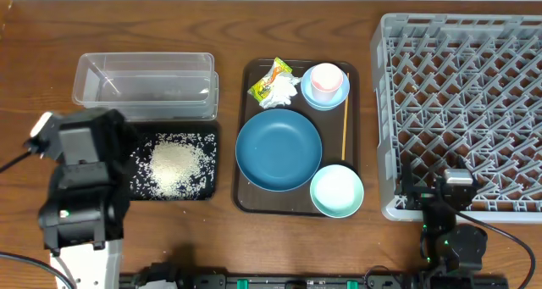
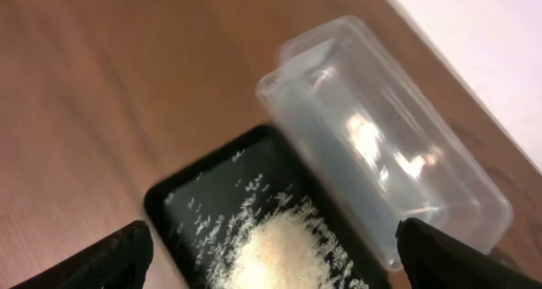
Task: Sort waste into correct bins and load items into the dishwasher rack
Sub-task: 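Release the blue bowl and retract the left gripper to the left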
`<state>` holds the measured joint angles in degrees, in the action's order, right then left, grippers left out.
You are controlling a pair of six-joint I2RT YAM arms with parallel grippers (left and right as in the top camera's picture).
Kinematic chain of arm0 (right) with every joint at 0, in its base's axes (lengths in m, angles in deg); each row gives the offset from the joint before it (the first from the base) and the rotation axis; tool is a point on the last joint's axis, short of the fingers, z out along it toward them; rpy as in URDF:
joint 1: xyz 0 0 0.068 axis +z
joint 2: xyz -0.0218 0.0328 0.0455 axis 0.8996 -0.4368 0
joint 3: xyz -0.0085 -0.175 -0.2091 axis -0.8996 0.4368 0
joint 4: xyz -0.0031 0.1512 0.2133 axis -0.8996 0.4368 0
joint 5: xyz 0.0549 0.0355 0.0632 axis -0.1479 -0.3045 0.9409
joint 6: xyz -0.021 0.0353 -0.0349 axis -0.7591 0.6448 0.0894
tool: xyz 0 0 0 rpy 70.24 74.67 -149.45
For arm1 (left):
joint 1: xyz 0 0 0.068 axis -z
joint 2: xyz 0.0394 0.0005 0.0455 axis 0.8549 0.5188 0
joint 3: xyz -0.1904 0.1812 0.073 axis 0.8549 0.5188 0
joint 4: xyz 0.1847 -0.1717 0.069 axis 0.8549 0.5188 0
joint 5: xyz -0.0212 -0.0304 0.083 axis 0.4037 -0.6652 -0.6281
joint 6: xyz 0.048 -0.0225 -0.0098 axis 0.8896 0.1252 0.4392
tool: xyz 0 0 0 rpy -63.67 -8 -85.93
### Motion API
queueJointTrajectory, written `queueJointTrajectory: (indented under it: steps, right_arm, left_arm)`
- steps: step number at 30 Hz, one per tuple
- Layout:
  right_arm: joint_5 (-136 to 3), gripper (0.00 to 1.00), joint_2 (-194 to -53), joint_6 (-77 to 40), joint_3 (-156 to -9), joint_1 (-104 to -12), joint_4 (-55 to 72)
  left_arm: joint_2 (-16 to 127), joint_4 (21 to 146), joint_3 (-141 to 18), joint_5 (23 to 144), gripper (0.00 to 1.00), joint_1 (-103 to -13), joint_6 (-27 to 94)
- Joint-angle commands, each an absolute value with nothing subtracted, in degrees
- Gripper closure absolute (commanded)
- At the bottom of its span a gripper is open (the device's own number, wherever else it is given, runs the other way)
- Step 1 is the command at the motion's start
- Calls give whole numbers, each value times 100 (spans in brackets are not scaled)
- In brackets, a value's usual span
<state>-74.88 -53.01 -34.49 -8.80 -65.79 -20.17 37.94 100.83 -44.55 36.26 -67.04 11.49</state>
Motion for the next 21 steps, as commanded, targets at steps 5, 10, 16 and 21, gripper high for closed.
queueJointTrajectory:
  steps: [5,10,16,21]
  right_arm:
    - [-7507,1,-5277,-3497,-873,-6638,-1989]
    - [-7352,1,-5277,-3491,-873,-6638,-2087]
    - [-6828,1,-5277,-3388,-873,-6636,-2089]
    - [-4225,1,-5277,-606,-873,-6632,-3029]
  left_arm:
    - [4170,10861,-4558,4881,5,-7445,751]
    - [4437,11108,-4558,4881,5,-7443,751]
    - [4693,11108,-4560,4881,5,-7443,751]
    - [4852,11108,-4560,4881,5,-7443,751]
